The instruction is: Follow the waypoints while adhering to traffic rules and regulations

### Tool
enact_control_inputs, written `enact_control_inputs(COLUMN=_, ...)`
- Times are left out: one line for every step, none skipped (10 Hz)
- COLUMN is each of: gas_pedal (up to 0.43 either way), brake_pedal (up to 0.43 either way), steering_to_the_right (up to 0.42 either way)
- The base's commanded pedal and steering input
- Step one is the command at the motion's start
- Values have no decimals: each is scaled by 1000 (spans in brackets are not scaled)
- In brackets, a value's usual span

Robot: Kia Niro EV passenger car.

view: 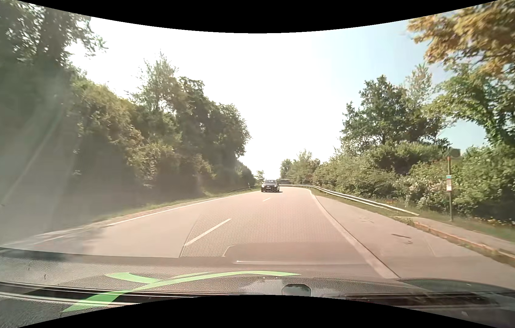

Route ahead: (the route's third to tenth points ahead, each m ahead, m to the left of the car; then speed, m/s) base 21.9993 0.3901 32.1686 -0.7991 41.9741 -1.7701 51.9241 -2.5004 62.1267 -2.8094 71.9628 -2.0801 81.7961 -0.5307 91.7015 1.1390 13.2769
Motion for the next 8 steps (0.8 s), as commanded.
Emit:
enact_control_inputs(gas_pedal=280, brake_pedal=0, steering_to_the_right=42)
enact_control_inputs(gas_pedal=280, brake_pedal=0, steering_to_the_right=40)
enact_control_inputs(gas_pedal=280, brake_pedal=0, steering_to_the_right=39)
enact_control_inputs(gas_pedal=280, brake_pedal=0, steering_to_the_right=36)
enact_control_inputs(gas_pedal=268, brake_pedal=0, steering_to_the_right=34)
enact_control_inputs(gas_pedal=268, brake_pedal=0, steering_to_the_right=31)
enact_control_inputs(gas_pedal=268, brake_pedal=0, steering_to_the_right=26)
enact_control_inputs(gas_pedal=268, brake_pedal=0, steering_to_the_right=22)
